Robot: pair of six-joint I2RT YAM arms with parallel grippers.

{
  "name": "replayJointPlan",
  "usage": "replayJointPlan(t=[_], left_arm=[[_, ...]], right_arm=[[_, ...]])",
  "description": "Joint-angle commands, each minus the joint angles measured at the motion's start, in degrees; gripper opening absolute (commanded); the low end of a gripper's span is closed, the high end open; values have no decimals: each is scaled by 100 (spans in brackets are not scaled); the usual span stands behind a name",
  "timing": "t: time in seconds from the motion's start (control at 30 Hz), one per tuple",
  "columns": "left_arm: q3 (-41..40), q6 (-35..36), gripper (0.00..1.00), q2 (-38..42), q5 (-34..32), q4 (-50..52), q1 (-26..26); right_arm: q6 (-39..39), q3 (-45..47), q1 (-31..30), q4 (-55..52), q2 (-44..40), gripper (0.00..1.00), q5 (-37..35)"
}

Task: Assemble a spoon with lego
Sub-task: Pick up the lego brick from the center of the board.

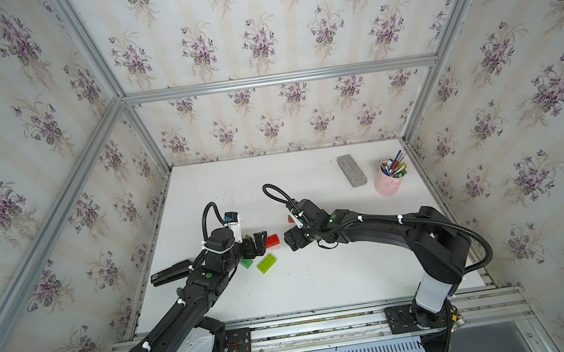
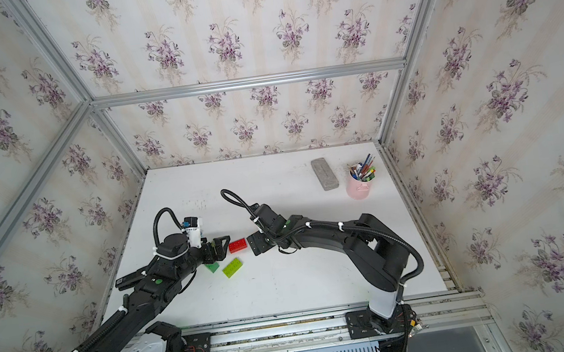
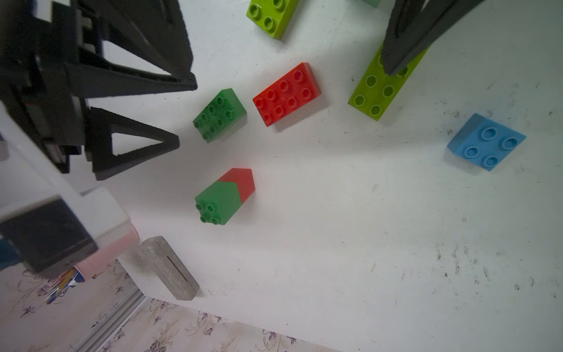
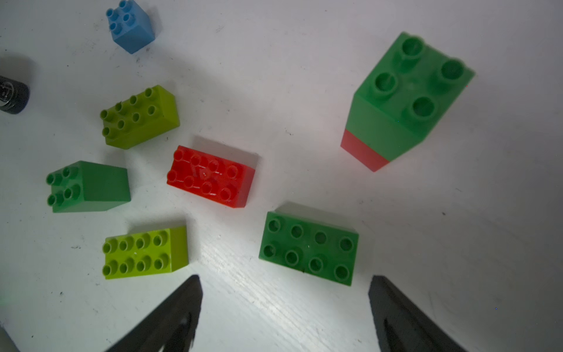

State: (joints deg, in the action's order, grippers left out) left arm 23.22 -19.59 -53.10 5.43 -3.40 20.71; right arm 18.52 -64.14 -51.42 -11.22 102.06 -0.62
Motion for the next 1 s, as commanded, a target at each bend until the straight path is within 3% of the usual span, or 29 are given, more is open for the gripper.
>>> replayJointPlan(t=[0.0, 0.27, 0.8, 0.97], left_arm=[[-35, -93, 100, 28, 10, -52, -3], [-73, -79, 100, 33, -24, -44, 3], [-184, -56, 100, 179, -75, -17, 3], [-273, -26, 100, 271, -119, -111, 21]], right_arm=[[257, -157, -9, -139, 243, 88, -148], [152, -356, -30, -371, 623, 86, -421], [17, -424, -63, -344, 873, 60, -579], [184, -360, -188, -540, 523, 55, -716]])
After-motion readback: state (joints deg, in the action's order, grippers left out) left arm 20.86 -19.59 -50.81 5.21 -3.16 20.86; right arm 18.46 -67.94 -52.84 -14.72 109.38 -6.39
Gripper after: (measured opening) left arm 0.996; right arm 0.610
